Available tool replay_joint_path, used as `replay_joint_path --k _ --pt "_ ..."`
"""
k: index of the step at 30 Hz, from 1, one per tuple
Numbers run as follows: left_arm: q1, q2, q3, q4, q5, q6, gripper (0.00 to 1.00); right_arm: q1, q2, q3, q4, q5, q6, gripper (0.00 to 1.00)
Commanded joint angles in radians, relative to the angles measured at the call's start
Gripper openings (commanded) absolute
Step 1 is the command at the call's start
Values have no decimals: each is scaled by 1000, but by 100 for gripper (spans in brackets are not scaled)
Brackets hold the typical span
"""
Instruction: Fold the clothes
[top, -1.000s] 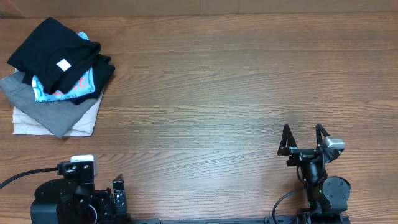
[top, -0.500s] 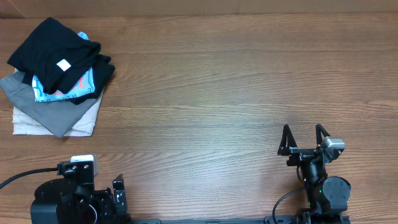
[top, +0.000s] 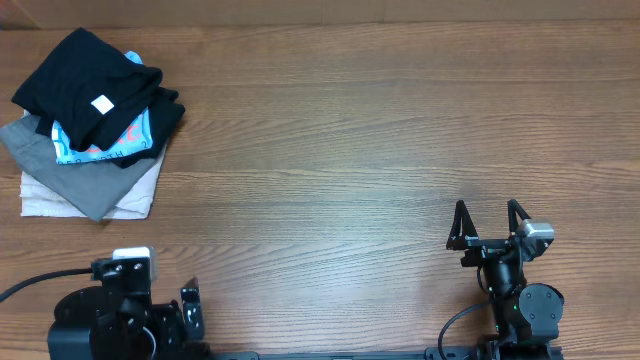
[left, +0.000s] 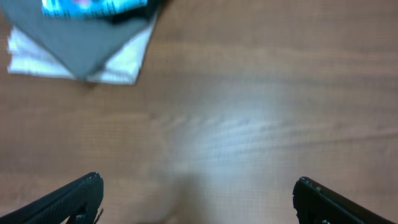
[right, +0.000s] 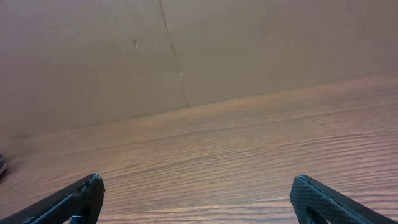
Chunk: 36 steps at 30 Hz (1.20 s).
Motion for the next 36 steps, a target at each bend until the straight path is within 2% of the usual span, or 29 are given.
replay_joint_path --k 1,5,17,28,33,36 --pt "-2 -35 -36 106 -15 -7 100 -3 -5 -10 3 -2 0 100" --pt "0 -139 -186 300 -13 -7 100 -3 -5 -10 3 -2 0 100" --pt "0 -537 -826 800 17 -11 100 -3 -5 -10 3 -2 0 100" --pt "1 -534 -1165 1394 16 -6 100 -3 -5 -10 3 -2 0 100" --pt "4 -534 -1172 1398 14 63 100 -3 -5 -10 3 -2 0 100" --pt "8 -534 -1171 1396 45 49 100 -3 -5 -10 3 -2 0 100"
